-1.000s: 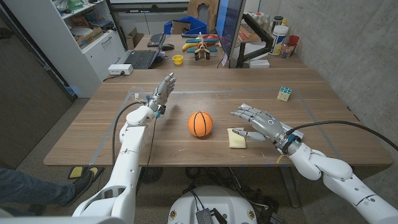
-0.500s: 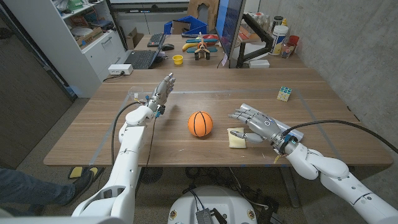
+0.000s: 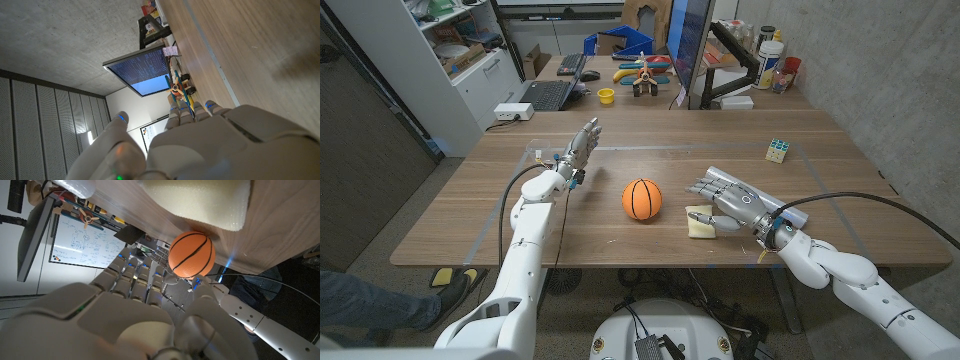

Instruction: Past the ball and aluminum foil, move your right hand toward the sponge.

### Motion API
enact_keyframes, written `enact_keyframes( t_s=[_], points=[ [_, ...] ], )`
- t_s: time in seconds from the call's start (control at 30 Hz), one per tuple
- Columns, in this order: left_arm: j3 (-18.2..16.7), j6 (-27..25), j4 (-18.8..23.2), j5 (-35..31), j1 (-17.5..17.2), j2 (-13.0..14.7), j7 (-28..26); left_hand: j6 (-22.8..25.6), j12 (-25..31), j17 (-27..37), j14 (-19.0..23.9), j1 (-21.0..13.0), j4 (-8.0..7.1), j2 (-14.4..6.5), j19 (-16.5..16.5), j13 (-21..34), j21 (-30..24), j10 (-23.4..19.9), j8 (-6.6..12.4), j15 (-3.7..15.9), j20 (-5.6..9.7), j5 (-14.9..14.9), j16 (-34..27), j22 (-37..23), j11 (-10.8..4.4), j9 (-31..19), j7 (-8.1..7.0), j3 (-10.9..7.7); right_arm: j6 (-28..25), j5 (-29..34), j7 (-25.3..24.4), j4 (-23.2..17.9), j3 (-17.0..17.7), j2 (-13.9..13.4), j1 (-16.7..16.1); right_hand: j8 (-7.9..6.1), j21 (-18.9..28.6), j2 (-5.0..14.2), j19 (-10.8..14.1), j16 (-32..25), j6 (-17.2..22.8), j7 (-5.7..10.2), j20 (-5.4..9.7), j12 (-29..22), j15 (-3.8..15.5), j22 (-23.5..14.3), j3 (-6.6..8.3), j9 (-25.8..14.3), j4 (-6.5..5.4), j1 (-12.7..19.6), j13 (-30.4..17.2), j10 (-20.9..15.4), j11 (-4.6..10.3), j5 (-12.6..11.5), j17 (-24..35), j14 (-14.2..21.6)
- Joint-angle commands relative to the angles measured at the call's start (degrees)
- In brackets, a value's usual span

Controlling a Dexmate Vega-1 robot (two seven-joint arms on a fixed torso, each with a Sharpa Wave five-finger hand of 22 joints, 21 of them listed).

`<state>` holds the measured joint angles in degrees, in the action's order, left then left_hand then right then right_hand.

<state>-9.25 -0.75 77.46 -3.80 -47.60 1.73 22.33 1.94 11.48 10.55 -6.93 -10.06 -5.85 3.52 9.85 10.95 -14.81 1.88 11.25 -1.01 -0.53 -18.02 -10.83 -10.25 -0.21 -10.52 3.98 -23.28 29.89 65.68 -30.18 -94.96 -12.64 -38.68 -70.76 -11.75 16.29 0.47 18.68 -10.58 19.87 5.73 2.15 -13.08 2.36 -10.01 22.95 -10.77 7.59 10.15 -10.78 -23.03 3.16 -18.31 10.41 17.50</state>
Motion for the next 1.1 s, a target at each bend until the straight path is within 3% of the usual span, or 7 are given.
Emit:
enact_keyframes(
  t_s=[0.03, 1.1],
  points=[
    [-0.04, 0.06, -0.81, -0.12, 0.41, 0.21, 0.22, 0.44, 0.33, 0.05, -0.46, -0.08, 0.02, -0.66, 2.40, 0.17, 0.36, 0.33, 0.18, 0.04, -0.53, -0.12, 0.10, -0.24, 0.13, -0.29, 0.02, 0.16, -0.51, -0.56, 1.29, 0.84, -0.94, 0.15, 0.60, -0.02, -0.43, -0.09, 0.01, -0.06, 0.32, -0.14, 0.38, 0.24, 2.96, -0.11, 0.36, -0.33, 0.19, 0.66, -0.09, 0.04, 0.15, -0.46, 0.08, -0.18],
    [-0.46, 1.66, -4.40, 0.37, 1.72, 0.20, 0.49, 0.65, 0.39, 0.06, -0.65, -0.18, 0.02, -0.92, 2.23, 0.18, 0.84, 0.19, 0.25, 0.10, -0.35, -0.06, 0.09, -0.33, 0.21, -0.29, 0.26, 0.57, -0.14, -2.48, 5.70, 3.46, -3.37, 1.01, 3.00, 0.01, -0.93, -0.04, 0.52, -0.29, 0.54, -0.08, -0.50, 0.11, 2.88, -0.14, 0.57, -0.32, 0.28, 0.95, -0.09, -0.43, 0.33, -0.32, 0.08, 0.53]
  ],
)
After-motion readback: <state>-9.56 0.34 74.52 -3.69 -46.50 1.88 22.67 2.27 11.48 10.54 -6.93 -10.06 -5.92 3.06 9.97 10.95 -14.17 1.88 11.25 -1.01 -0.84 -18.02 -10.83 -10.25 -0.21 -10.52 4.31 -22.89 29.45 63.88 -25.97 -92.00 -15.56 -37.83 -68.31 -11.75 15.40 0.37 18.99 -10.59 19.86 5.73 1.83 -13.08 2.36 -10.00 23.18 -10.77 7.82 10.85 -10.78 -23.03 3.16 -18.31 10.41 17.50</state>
